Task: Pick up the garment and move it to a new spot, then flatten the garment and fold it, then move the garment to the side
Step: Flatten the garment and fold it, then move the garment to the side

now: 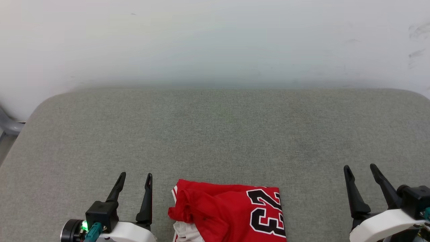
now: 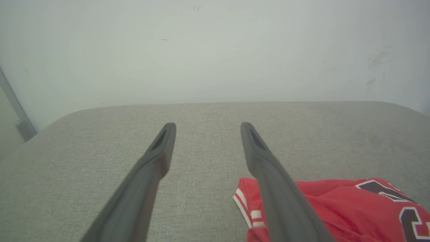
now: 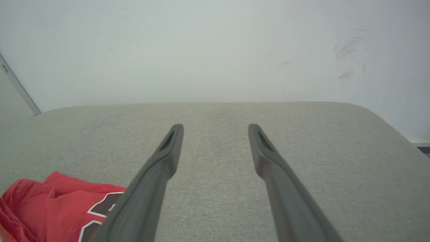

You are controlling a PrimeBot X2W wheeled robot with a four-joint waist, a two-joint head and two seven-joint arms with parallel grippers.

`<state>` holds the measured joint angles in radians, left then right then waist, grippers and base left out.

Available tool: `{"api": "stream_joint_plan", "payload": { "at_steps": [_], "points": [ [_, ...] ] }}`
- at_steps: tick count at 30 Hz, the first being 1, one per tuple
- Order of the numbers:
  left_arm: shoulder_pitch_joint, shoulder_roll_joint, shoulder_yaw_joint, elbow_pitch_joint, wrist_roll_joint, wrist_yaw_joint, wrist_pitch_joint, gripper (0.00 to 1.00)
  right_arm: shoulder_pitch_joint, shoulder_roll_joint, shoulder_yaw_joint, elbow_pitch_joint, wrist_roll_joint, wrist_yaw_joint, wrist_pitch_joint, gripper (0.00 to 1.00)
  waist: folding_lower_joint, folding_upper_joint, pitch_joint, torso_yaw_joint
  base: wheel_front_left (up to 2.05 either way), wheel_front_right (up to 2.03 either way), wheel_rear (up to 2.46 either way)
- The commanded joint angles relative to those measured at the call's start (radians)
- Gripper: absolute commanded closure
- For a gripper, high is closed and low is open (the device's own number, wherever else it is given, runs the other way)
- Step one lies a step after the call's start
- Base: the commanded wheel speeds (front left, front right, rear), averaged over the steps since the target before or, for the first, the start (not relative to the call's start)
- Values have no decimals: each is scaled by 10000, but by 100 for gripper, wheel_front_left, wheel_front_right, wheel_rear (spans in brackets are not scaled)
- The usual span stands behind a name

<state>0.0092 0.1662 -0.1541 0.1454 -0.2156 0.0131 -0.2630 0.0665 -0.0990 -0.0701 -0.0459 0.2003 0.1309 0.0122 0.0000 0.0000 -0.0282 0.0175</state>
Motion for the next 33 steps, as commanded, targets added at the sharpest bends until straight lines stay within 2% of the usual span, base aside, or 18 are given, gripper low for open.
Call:
{"api": "stream_joint_plan", "payload": {
  "at_steps": [1, 14, 18, 26, 33],
  "points": [
    [151, 37, 30, 20, -39, 65, -22, 0, 266, 123, 42, -219, -97, -4, 20, 0, 0, 0, -54, -12, 0, 0, 0],
    [217, 96, -19, 92, -142, 147, -20, 0, 579, 329, -106, -824, -216, -4, 353, 0, 0, 0, -125, -49, 0, 0, 0],
    [49, 91, -52, 79, -151, 141, -20, 0, 639, 285, -397, -741, 19, -4, 810, 0, 0, 0, -13, 27, 0, 0, 0],
    [-432, -118, -134, -286, -31, 70, -20, 0, 635, -845, -674, 421, 2076, -4, 3308, 0, 0, 0, 624, 530, 0, 0, 0],
    [-790, -463, -136, -548, 105, -34, -21, 0, 137, -1324, 422, 997, 3978, -4, 5043, 0, 0, 0, 1325, 1026, 0, 0, 0]
  ]
}}
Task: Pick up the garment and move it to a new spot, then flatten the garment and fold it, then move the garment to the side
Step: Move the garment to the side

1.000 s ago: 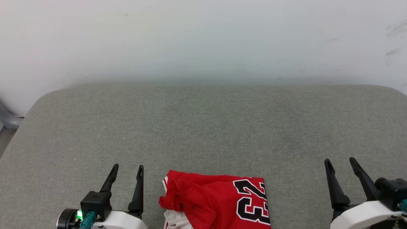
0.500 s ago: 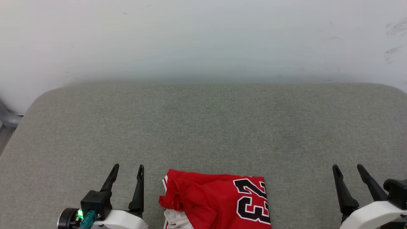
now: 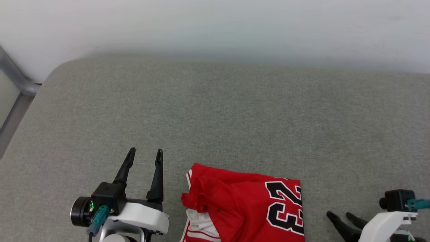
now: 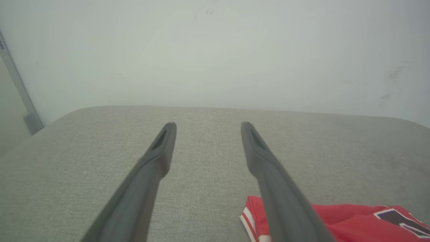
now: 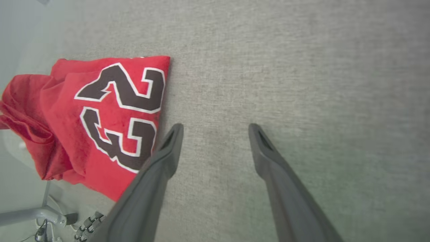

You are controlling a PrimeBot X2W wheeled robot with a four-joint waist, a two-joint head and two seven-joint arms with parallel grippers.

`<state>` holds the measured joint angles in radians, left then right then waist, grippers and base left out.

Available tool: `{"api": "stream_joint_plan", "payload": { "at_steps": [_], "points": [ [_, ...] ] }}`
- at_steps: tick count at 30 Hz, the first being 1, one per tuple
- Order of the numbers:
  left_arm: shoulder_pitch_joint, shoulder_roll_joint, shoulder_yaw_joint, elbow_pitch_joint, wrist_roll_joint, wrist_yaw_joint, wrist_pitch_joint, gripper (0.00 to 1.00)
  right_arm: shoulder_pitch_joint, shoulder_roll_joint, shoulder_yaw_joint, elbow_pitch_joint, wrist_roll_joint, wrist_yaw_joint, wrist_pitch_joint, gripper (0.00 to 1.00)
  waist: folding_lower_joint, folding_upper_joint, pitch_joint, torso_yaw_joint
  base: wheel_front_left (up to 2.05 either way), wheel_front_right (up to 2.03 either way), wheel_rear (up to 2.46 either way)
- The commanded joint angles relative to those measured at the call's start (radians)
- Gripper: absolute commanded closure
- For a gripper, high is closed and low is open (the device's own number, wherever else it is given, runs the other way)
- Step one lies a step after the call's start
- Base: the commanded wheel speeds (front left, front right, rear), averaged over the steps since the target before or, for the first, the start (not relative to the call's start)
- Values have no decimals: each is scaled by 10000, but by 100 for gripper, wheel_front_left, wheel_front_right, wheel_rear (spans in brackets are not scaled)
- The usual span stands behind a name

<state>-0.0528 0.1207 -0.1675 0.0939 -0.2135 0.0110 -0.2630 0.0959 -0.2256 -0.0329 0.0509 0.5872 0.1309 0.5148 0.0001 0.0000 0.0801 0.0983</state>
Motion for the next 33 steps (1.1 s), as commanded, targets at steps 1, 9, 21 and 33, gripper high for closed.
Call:
{"api": "stream_joint_plan", "payload": {
  "at_steps": [1, 9, 21, 33],
  "points": [
    [-230, -58, 1, -55, 96, -42, -21, 0, -251, -144, 237, 110, 316, -4, 180, 0, -1, 0, 346, 290, 0, 0, 0],
    [-674, -330, 89, -40, 237, -278, -21, 0, -1036, 38, 1564, 762, 1839, -4, 692, 0, -1, 0, 1078, 833, 0, 0, 0],
    [-816, -562, 340, 80, 428, -463, -21, 0, -1276, -29, 2294, 1596, 2787, -15, 1623, 100, -1, 0, 1321, 1094, 0, 0, 0],
    [-304, -510, 617, 61, 812, -612, -21, 0, -1653, -830, 2305, 787, 1936, -7, 1148, 100, -1, 0, 364, 202, 0, 0, 0]
  ]
}}
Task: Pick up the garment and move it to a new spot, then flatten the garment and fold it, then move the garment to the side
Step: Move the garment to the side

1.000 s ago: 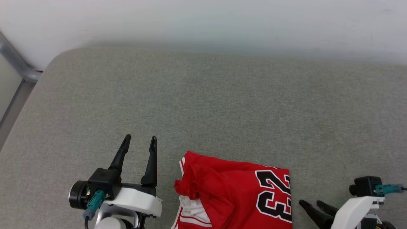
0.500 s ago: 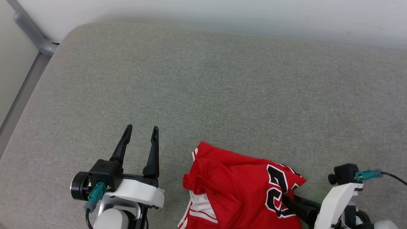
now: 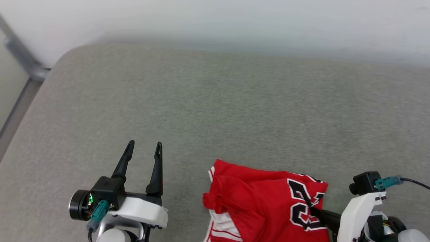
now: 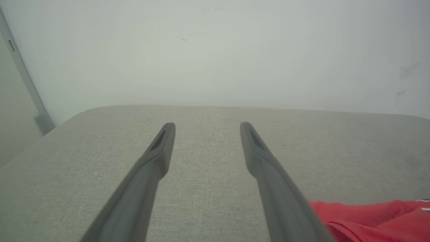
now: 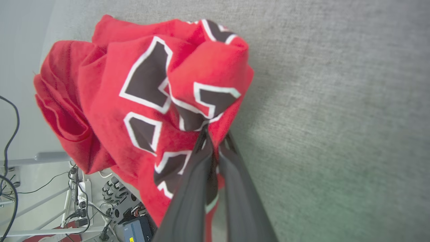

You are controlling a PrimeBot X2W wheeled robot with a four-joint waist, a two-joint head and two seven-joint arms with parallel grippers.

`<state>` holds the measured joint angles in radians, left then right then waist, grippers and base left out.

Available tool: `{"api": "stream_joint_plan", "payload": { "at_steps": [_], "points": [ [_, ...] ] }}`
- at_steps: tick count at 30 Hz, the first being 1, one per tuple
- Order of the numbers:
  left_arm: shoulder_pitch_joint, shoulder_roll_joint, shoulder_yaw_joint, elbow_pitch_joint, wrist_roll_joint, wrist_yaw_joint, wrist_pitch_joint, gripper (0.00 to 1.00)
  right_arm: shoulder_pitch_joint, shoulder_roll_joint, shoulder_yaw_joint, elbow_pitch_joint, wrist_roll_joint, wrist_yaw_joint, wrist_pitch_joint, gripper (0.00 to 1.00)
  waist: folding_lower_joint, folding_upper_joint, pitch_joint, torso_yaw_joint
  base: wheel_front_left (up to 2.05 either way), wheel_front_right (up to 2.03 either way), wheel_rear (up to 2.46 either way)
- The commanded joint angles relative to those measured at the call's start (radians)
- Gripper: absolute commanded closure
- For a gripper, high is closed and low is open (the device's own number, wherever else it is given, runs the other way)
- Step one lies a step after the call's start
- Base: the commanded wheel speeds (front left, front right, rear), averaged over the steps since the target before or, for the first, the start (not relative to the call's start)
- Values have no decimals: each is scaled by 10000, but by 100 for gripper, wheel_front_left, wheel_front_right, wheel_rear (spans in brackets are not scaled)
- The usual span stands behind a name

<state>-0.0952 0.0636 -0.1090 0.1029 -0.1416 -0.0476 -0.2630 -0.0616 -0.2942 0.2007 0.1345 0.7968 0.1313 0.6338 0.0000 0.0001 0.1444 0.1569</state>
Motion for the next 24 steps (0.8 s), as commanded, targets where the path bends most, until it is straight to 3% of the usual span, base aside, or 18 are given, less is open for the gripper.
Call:
{"api": "stream_joint_plan", "payload": {
  "at_steps": [1, 6, 15, 24],
  "points": [
    [174, 71, 57, -68, 100, -35, -21, 0, -66, -215, -13, -113, -325, -9, -16, 100, 0, -1, -354, -571, 0, 0, 0],
    [432, 119, 58, -286, 225, -88, -21, 0, -157, -803, -196, -315, -1467, -11, 250, 100, 0, -1, -509, -2073, 0, 0, 0],
    [-8, 253, -123, -627, 415, -243, -21, 0, -1263, -918, -249, -243, -2027, -9, 214, 100, 0, -1, 330, -4453, 0, 0, 0],
    [-979, 608, -601, -1084, 741, -453, 115, 0, -3301, -1080, -530, 838, -2461, -9, -411, 100, 0, -1, 2037, -5751, 0, 0, 0]
  ]
}}
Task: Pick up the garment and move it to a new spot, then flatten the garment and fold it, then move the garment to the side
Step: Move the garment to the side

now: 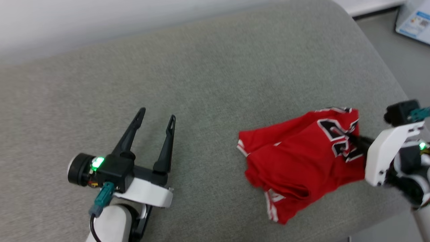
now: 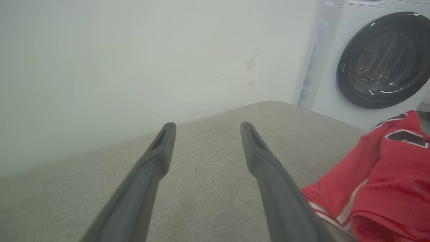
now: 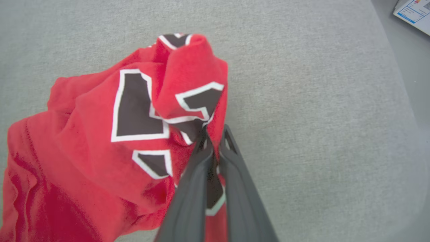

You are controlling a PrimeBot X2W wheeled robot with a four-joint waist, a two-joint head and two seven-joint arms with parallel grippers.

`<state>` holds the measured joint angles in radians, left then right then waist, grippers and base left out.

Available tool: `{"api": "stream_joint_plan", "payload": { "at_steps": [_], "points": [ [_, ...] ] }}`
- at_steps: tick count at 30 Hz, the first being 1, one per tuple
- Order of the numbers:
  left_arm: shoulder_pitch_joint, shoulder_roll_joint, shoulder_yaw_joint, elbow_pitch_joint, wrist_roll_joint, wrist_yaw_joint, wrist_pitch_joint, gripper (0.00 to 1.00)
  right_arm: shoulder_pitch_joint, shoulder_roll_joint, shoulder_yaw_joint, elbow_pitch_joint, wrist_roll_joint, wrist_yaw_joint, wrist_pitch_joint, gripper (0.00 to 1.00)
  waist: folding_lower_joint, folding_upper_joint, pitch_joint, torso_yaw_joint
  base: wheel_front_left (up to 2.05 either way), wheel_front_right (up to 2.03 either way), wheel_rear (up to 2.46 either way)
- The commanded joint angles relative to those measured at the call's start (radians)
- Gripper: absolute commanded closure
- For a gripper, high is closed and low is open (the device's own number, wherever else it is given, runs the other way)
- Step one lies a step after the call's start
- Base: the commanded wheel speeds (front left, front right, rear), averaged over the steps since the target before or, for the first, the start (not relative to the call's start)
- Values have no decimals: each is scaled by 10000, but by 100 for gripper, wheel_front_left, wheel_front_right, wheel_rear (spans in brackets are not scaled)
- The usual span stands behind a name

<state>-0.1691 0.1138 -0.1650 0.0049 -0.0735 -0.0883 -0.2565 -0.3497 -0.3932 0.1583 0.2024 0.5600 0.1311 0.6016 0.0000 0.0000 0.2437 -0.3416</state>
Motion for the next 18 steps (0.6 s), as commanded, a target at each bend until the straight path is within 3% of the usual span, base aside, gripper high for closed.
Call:
{"api": "stream_joint_plan", "payload": {
  "at_steps": [1, 10, 18],
  "points": [
    [-389, 163, -104, -180, 111, -79, 97, 0, -634, -139, -233, 327, -142, -7, -146, 100, 0, 0, 1264, -799, 0, 0, 0],
    [-1836, 777, -706, -1322, 551, -260, 755, 0, -2776, -897, -1965, 2195, -649, -9, -982, 100, 0, 0, 3351, -559, 0, 0, 0],
    [-2371, 1046, -891, -1893, 727, -278, 1013, 0, -3621, -1230, -3011, 3432, -923, -9, -1617, 100, 0, 0, 3957, -253, 0, 0, 0]
  ]
}}
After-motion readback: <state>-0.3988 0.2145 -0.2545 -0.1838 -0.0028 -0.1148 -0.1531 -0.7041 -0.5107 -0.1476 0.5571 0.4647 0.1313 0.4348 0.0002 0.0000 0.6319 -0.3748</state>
